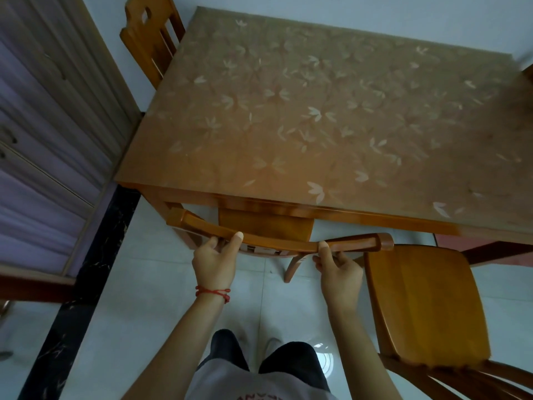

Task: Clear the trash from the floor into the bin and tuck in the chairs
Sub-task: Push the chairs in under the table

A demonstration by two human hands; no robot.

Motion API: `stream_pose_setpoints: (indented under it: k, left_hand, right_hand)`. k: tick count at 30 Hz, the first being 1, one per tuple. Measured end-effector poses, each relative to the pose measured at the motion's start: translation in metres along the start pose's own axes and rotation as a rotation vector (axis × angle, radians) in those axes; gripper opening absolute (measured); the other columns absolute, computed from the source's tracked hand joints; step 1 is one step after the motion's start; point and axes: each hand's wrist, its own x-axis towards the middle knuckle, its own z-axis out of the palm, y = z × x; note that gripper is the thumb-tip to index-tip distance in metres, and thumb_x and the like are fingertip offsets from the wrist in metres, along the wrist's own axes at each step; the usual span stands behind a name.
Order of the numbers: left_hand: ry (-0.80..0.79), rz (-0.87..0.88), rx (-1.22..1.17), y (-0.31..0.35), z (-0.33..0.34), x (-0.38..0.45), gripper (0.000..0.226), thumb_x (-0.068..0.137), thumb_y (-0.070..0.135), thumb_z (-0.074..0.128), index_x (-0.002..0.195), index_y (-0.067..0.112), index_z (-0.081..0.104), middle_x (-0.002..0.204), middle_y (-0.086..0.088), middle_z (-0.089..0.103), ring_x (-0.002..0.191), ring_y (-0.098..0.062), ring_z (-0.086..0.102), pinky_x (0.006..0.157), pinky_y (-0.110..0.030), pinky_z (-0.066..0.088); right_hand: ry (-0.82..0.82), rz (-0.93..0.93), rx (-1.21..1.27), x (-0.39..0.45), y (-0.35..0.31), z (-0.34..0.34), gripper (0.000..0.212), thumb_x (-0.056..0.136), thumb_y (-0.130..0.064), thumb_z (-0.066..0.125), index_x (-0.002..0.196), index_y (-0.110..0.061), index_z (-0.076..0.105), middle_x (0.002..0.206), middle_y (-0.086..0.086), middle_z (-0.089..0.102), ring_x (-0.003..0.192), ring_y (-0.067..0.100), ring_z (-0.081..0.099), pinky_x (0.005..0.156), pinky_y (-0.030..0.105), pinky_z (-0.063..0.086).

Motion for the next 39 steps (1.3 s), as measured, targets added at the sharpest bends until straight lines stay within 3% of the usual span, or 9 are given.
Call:
stream_pose_setpoints:
  k: [6,12,18,25,31,34,37,39]
  left_hand:
    - [0.009,-0.007,-0.010,0.005,0.011,0.008,0.026,0.079,0.032,0.066,0.070,0.007,0.065,0.065,0.002,0.065,0.068,-0.009,0.060,0.057,-0.019,0.040]
    - [-0.029,-0.038,-0.057,0.012,0.019,0.019,0.018,0.078,0.033,0.066,0.065,0.021,0.062,0.067,0.008,0.066,0.072,-0.007,0.063,0.058,-0.018,0.041]
    - [-0.016,-0.051,-0.096,0.009,0.024,0.025,0.016,0.077,0.031,0.067,0.066,0.021,0.064,0.071,0.007,0.068,0.077,-0.011,0.066,0.064,-0.020,0.047]
    - [-0.007,-0.053,-0.105,0.009,0.025,0.023,0.014,0.078,0.032,0.067,0.068,0.023,0.063,0.073,0.008,0.067,0.079,-0.011,0.066,0.067,-0.021,0.048]
    - [0.003,0.012,0.025,0.012,0.024,0.015,0.030,0.082,0.041,0.059,0.089,0.012,0.065,0.077,0.006,0.062,0.072,0.002,0.053,0.060,-0.012,0.035]
    - [0.041,0.046,0.059,0.015,0.022,0.010,0.031,0.086,0.036,0.055,0.091,0.007,0.064,0.082,-0.001,0.062,0.071,-0.008,0.054,0.062,-0.014,0.037]
    - [0.053,0.072,0.066,0.015,0.021,-0.002,0.026,0.089,0.029,0.053,0.097,0.008,0.065,0.086,-0.003,0.064,0.082,-0.016,0.056,0.073,-0.023,0.041]
    - [0.036,0.082,0.082,0.012,0.022,-0.012,0.027,0.089,0.027,0.053,0.109,0.012,0.063,0.097,0.003,0.061,0.091,-0.010,0.053,0.076,-0.018,0.039]
  right_hand:
    - [-0.009,0.023,-0.015,0.017,-0.007,0.001,0.031,0.085,-0.034,0.059,0.063,-0.013,0.062,0.071,0.015,0.069,0.070,0.027,0.068,0.075,0.048,0.056]
    - [-0.029,0.025,-0.022,0.031,-0.011,0.003,0.030,0.085,-0.035,0.058,0.061,-0.017,0.060,0.056,-0.003,0.063,0.060,0.015,0.065,0.073,0.041,0.057]
    - [-0.024,0.002,-0.026,0.037,-0.011,0.005,0.028,0.086,-0.032,0.058,0.064,-0.016,0.061,0.060,-0.001,0.064,0.066,0.019,0.067,0.069,0.039,0.056]
    - [-0.029,-0.002,-0.025,0.035,-0.010,0.004,0.028,0.087,-0.033,0.057,0.067,-0.014,0.062,0.064,0.003,0.066,0.061,0.013,0.064,0.064,0.029,0.052]
    - [-0.087,0.004,-0.047,0.035,-0.012,0.003,0.028,0.090,-0.033,0.053,0.073,-0.012,0.061,0.062,-0.004,0.062,0.056,0.006,0.058,0.056,0.020,0.047]
    - [-0.113,-0.040,-0.091,0.033,-0.008,-0.002,0.030,0.091,-0.036,0.050,0.079,-0.012,0.063,0.062,-0.007,0.059,0.056,0.001,0.056,0.055,0.014,0.041]
    - [-0.148,-0.098,-0.155,0.029,-0.003,-0.011,0.026,0.092,-0.037,0.046,0.089,-0.017,0.063,0.070,-0.012,0.060,0.062,-0.005,0.055,0.056,0.008,0.036]
    - [-0.181,-0.137,-0.186,0.026,0.000,-0.018,0.026,0.093,-0.034,0.045,0.104,-0.017,0.062,0.081,-0.012,0.063,0.071,-0.004,0.058,0.061,0.009,0.040]
